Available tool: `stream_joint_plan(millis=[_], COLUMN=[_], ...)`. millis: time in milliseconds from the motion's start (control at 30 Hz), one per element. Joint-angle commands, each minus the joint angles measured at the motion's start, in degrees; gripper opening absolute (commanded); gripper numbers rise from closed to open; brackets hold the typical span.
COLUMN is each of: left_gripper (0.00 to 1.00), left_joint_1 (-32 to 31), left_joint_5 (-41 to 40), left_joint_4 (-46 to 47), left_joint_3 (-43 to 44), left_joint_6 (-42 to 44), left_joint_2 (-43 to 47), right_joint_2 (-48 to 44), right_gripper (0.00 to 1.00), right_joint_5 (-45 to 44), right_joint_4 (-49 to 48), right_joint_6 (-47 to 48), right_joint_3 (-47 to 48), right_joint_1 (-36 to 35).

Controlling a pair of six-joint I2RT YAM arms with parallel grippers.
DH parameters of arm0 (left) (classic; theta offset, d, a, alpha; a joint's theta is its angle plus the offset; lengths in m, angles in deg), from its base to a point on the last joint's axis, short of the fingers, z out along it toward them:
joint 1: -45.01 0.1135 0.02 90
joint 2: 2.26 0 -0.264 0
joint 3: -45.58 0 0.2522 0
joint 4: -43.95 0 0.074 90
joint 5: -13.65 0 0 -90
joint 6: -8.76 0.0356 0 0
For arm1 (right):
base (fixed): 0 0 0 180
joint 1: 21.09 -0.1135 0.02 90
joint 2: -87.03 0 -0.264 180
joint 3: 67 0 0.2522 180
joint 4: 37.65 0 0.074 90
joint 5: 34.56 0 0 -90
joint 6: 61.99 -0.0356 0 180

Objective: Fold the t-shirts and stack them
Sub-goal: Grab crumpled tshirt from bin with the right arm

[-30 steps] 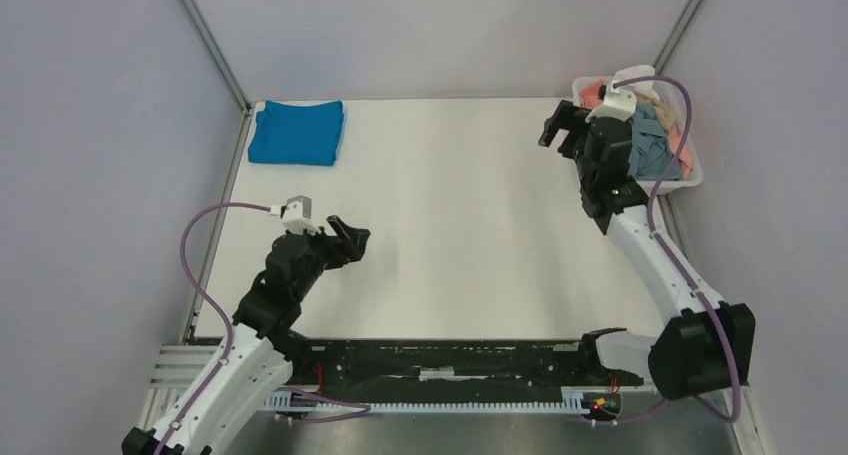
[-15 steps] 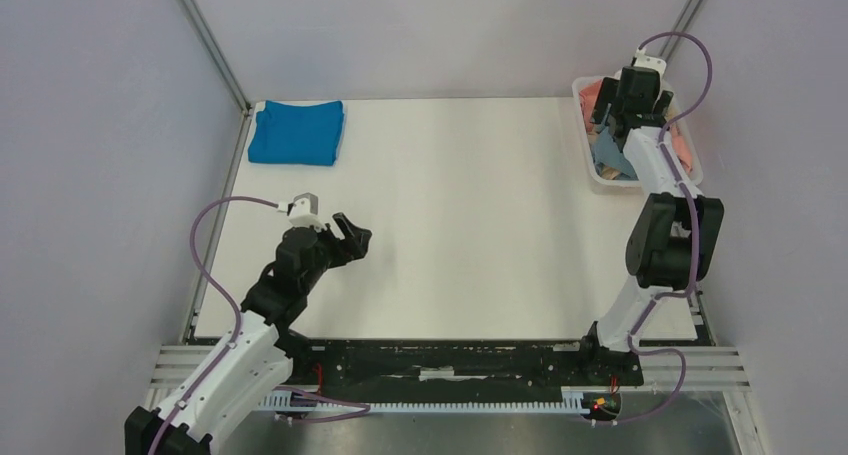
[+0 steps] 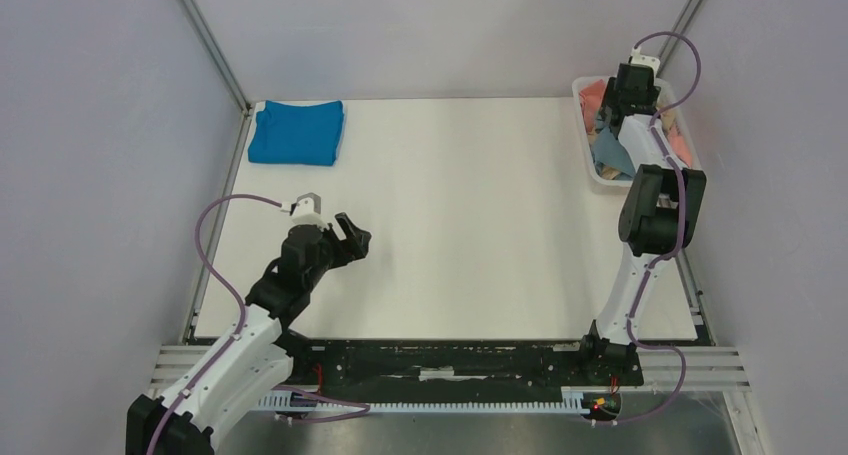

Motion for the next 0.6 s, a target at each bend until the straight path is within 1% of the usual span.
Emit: stream_joint_plan(millis=[0,33,133,233,333,567], left_gripper=[0.89,0.89,0.89,0.89,0.89,0.89], left_joint_1=[0.1,0.1,0.2,0.1,0.2,0.2], left_joint_5=[-1.8,-1.8,-1.8,-1.9,-1.8,-2.1], left_joint_4=[2.7,2.7,2.7,2.7,2.6,2.2], left_joint_3=[1.6,1.7,1.8,1.8,1.9,1.8], left_joint_6=[0.3,0.3,0.4,0.4,0.4,0.3], left_joint_2=[-0.4,-0.5,-0.7,-0.8,-0.8,-0.2], right_joint_2=[1.1,1.1,0.3,-1.7,-4.2,-14.1], right_gripper=[0.55,0.49,0.25,0.11,0.03,0.0], right_joint_5=[0.1,0.6,1.9,2.2,2.1,-0.3], right_joint_4=[-3.8,-3.8,-3.9,-4.8,-5.7,-11.3], right_joint_6=[-2.3,-2.7,-3.0,-2.4,-1.2,2.0], right_joint_3=[2.4,2.1,1.4,1.0,1.3,1.0], right_joint_1=[1.5,1.7,2.2,2.4,2.4,2.4])
